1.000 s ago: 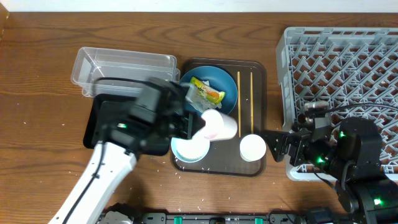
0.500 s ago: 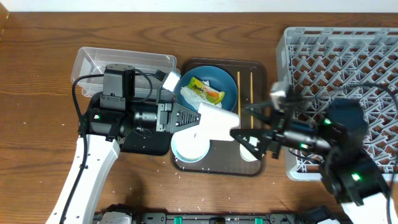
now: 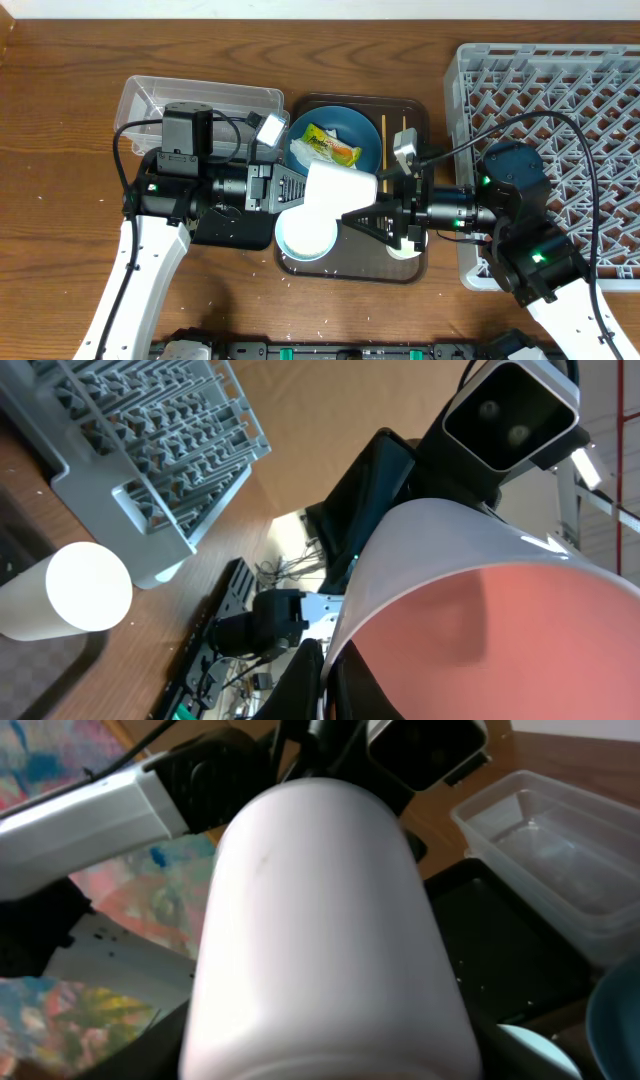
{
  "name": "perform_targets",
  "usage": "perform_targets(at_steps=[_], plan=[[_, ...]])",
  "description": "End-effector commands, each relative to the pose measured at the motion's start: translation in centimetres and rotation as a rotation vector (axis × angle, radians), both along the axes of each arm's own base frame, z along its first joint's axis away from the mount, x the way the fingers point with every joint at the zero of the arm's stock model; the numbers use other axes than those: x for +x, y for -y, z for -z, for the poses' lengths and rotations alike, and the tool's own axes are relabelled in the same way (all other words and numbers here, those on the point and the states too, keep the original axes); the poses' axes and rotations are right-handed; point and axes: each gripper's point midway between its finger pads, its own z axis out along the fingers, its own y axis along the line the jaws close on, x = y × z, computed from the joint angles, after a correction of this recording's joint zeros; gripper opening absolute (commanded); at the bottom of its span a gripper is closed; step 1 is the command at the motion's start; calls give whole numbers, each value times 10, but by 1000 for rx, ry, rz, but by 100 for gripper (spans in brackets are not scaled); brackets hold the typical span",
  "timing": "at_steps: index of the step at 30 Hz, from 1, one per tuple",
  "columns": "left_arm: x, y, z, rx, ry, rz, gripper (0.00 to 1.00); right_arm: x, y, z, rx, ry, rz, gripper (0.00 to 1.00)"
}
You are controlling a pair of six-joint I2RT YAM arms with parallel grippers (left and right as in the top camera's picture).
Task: Sort waste into correct bins and load items into the dishwasher rack
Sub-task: 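Carry the pink cup with the right gripper into the dish rack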
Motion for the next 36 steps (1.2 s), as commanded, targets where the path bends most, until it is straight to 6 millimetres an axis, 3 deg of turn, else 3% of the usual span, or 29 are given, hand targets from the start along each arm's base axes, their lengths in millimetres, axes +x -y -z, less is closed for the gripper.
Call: perform_targets(at_steps=[1, 4, 12, 13, 15, 18, 22, 25, 28, 30, 33, 36], plan=[[-6, 4, -10, -20, 27, 33, 6, -7, -2, -12, 17, 58, -16, 87], [-6, 4, -10, -20, 27, 33, 6, -6, 1, -14, 19, 70, -7, 83], [-6, 4, -10, -20, 20, 33, 6, -8, 1, -14, 21, 66, -17, 47], [-6, 4, -10, -20, 20, 33, 10, -8, 2, -14, 21, 66, -15, 46], [-6, 4, -10, -20, 20, 33, 44, -8, 6, -17, 23, 74, 0, 46], [-3, 4, -7, -2, 23, 17, 59, 0, 25, -18, 5, 91, 79, 48], [6, 4, 3, 52, 30, -32, 61, 27, 83, 0, -89, -1, 401, 52], [10, 4, 7, 76, 34, -55, 61, 44, 154, 36, -247, -150, 786, 54], [10, 4, 7, 77, 34, -55, 61, 35, 230, 73, -448, -318, 1146, 55], [10, 4, 8, 82, 34, -59, 61, 22, 267, 90, -556, -413, 1306, 55], [14, 3, 14, 116, 27, -88, 61, 10, 300, 110, -657, -532, 1435, 54], [19, 0, 26, 179, -1, -133, 61, 9, 314, 128, -704, -651, 1459, 54]])
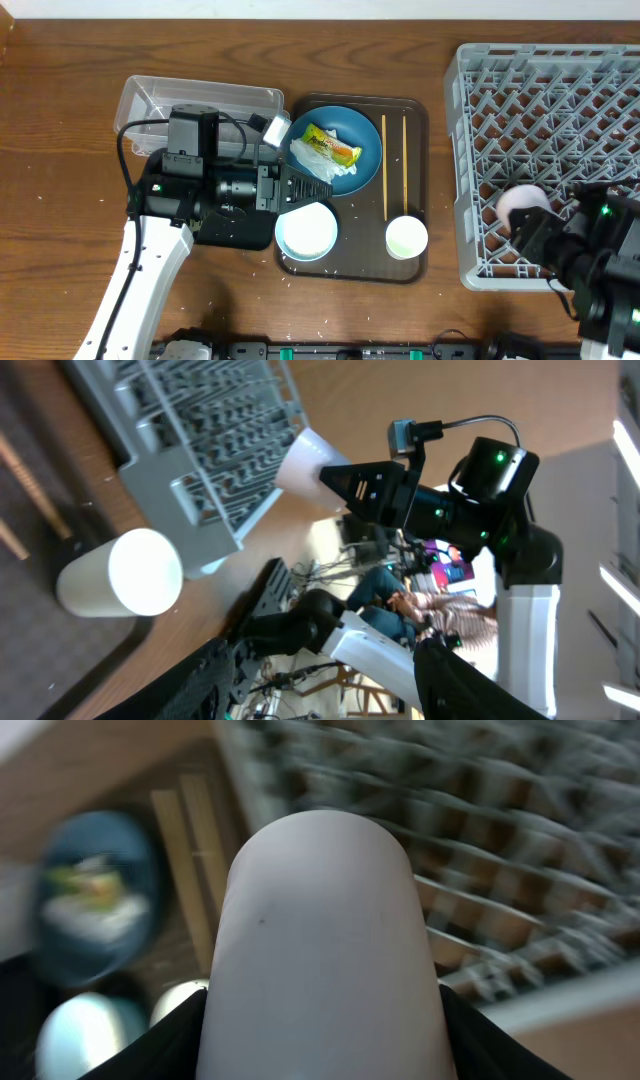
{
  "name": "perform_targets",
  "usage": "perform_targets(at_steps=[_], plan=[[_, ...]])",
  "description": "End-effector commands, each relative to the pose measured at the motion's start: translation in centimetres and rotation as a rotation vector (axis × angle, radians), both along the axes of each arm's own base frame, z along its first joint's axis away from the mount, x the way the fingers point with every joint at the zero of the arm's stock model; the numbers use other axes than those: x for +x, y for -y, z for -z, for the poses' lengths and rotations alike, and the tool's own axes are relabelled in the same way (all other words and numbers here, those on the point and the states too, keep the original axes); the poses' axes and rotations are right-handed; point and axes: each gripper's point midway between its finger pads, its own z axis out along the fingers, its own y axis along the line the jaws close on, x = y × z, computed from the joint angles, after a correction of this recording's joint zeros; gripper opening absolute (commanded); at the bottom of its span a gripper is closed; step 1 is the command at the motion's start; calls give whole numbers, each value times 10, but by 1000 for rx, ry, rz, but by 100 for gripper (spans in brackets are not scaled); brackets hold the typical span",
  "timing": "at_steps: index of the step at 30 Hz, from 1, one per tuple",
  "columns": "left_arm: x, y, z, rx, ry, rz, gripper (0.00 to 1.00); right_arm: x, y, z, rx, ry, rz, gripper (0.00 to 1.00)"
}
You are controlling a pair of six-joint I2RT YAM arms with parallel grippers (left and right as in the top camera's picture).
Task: Sort waste into correct bins and load items into the dishwasher rack
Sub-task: 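Carry the pink cup with the right gripper into the dish rack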
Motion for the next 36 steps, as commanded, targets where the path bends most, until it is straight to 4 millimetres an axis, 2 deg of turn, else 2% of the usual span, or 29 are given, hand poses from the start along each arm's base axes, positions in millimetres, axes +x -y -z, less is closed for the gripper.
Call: perform_targets(at_steps=[1, 7, 9, 12, 14, 18, 22, 27, 31, 33, 34, 36], plan=[[10, -3, 7, 75, 14, -61, 61, 0, 36, 12, -85, -107, 127, 54], [7, -3, 28, 183, -13, -89, 61, 13, 41, 55, -11, -307, 121, 56], [6, 1, 36, 229, -9, -92, 61, 17, 45, 67, -12, -354, 126, 65], [3, 7, 51, 324, 6, -97, 61, 27, 49, 79, -9, -383, 126, 72], [-1, 12, 63, 402, 24, -95, 61, 32, 51, 82, -7, -384, 130, 83], [-11, 22, 85, 566, 89, -82, 61, 42, 45, 69, 28, -337, 108, 94], [-17, 29, 104, 738, 205, -87, 61, 53, 19, 33, 112, -212, -35, 96], [-16, 31, 124, 928, 336, -110, 61, 46, -7, -3, 166, -81, -134, 98], [-20, 51, 144, 975, 371, -59, 61, 32, -18, -18, 151, -33, -166, 96], [-24, 58, 153, 987, 358, -38, 60, 24, -16, -19, 120, -35, -158, 89], [-25, 60, 156, 991, 350, -33, 60, 20, -12, -18, 99, -52, -142, 83], [-26, 62, 156, 986, 344, -38, 60, 9, -9, -10, 84, -106, -120, 50]])
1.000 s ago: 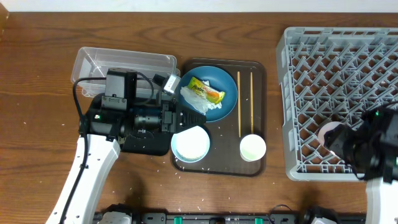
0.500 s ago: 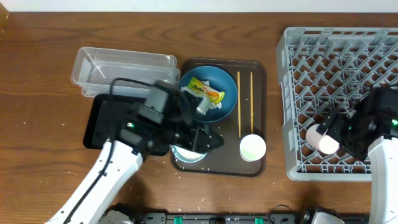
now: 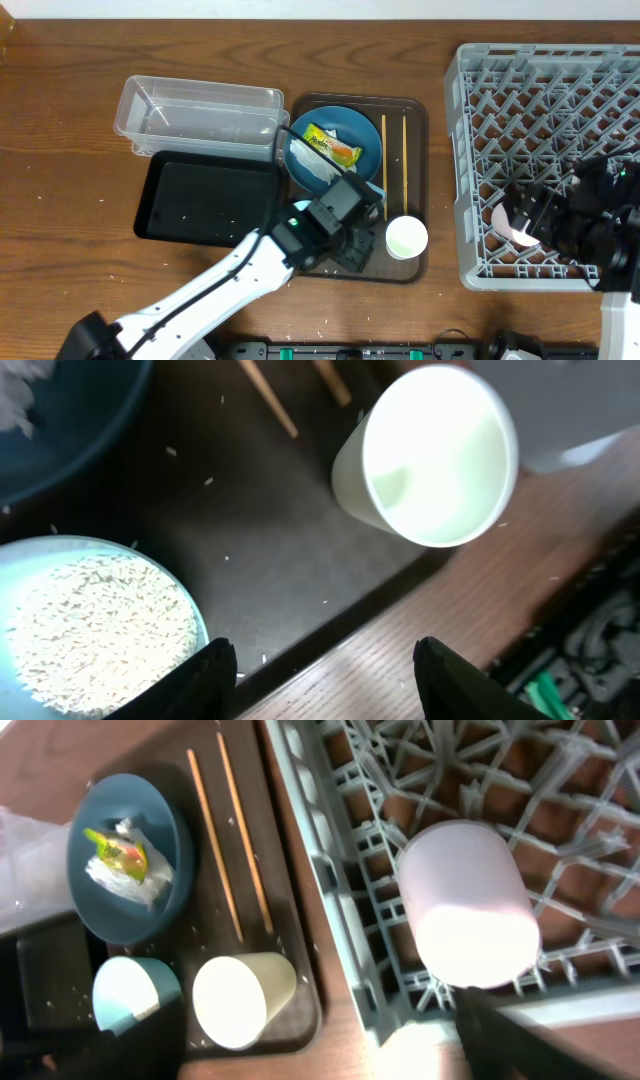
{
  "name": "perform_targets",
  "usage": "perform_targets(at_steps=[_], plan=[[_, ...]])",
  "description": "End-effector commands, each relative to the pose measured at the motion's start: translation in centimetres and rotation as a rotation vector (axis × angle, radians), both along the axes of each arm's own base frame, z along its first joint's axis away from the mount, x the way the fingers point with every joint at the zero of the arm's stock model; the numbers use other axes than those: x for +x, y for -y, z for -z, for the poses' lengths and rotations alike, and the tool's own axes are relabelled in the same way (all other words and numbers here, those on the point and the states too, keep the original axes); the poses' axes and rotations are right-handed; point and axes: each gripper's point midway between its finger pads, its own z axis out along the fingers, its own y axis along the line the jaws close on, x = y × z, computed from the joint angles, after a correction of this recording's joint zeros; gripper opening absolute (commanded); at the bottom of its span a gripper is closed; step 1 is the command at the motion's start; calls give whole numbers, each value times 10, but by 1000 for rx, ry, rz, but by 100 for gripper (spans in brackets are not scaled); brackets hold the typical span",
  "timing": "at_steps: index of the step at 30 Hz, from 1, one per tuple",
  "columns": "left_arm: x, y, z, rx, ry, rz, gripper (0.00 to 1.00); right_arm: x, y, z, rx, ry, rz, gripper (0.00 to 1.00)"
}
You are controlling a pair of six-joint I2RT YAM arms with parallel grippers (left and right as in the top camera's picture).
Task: Sort waste into correct bins and load items into the dishwasher rack
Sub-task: 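Carry the pink cup with the right gripper into the dish rack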
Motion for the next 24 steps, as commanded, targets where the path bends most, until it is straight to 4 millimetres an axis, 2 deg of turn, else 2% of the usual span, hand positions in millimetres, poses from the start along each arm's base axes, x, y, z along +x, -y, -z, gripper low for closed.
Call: perform_targets(at_steps=[1, 3, 4, 6, 10, 14, 18, 21, 24], plan=[[10, 0, -10, 3, 53, -37, 60, -10, 2, 4, -34, -47, -1, 43], [11, 0, -20, -20, 72, -38, 60, -20, 1, 18, -18, -117, 0, 29], [11, 1, -28, -36, 85, -39, 60, -24, 3, 28, -22, -156, 17, 15], [10, 0, -44, -69, 111, -39, 60, -32, 13, 50, -45, -233, 89, 1], [4, -7, -73, -128, 159, -41, 60, -33, 21, 89, -41, -303, 187, 1], [-2, -17, -93, -169, 200, -47, 61, -28, 27, 105, -40, -328, 244, 1], [-5, -21, -107, -203, 231, -50, 61, -12, 48, 108, -103, -294, 347, 1], [-6, -22, -109, -206, 233, -50, 61, 10, 62, 99, -135, -198, 395, 1], [-8, -25, -106, -193, 222, -50, 61, 33, 53, 78, -93, -84, 319, 1]])
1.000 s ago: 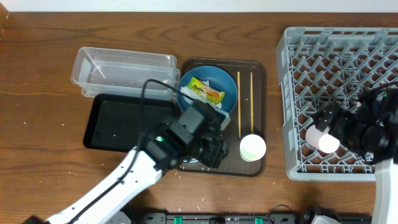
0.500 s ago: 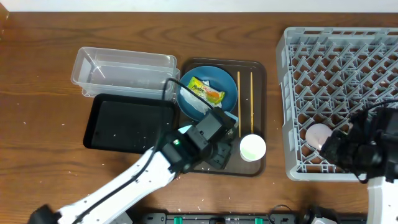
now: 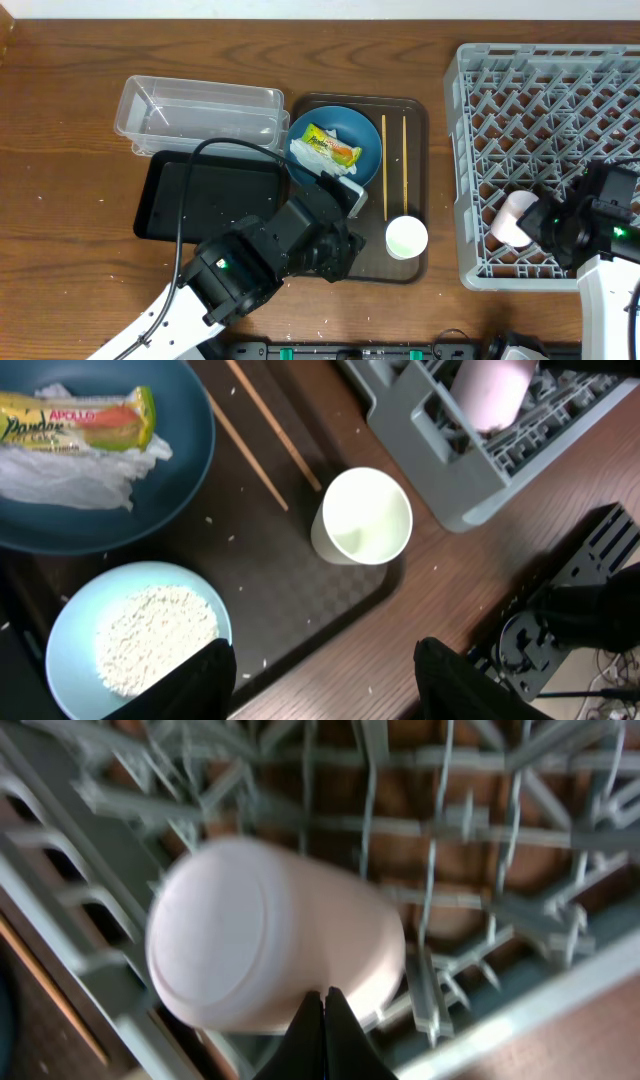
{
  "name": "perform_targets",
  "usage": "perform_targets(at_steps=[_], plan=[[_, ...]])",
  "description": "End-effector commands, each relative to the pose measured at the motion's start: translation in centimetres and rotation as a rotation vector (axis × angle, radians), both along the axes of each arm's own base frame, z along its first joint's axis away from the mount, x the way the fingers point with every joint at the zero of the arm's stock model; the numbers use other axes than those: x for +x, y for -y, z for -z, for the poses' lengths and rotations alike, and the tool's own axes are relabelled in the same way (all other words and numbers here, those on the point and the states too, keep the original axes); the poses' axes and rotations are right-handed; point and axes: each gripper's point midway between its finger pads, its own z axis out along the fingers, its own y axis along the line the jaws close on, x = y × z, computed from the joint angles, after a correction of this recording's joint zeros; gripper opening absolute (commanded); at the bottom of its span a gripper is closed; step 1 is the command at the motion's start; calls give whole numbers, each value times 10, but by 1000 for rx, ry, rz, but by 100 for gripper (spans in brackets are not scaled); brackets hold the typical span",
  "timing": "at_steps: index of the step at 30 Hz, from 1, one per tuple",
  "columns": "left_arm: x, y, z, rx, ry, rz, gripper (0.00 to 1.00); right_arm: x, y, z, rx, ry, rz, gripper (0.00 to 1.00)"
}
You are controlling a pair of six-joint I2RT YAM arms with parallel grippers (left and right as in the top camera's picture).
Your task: Sort waste into correct bins and load items into the dishwasher rack
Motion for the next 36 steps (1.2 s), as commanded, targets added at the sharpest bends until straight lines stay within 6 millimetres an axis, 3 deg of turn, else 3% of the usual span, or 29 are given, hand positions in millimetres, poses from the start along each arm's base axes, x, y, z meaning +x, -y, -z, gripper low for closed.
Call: perform_targets(at_steps=[1, 8, 10, 11, 13, 15, 18, 23, 29, 36], plan=[[3, -1, -9, -4, 18, -17, 61, 18, -6, -26, 16, 100, -49, 1], [7, -1, -3, 18, 15, -27, 61, 21, -23, -81, 23, 207, -183, 11], [8, 0, 2, 31, 4, -26, 61, 16, -26, -92, 18, 227, -187, 18], [9, 2, 5, 39, -4, -26, 61, 12, -29, -97, 24, 245, -195, 27], [11, 6, 11, 47, -14, -23, 61, 7, -35, -102, 38, 265, -211, 41], [14, 12, 17, 51, -26, -16, 61, 1, -43, -107, 45, 283, -254, 43], [14, 22, 25, 44, -57, 6, 61, -14, -36, -99, 21, 215, -197, 45], [17, 41, 27, -8, -75, 47, 61, -12, -22, -81, -24, 159, -151, 25], [16, 45, 40, 19, -101, 54, 61, 30, -5, -77, -38, 217, -105, 8], [10, 46, 38, 10, -116, 72, 61, 33, -6, -21, 55, -4, -97, 1]])
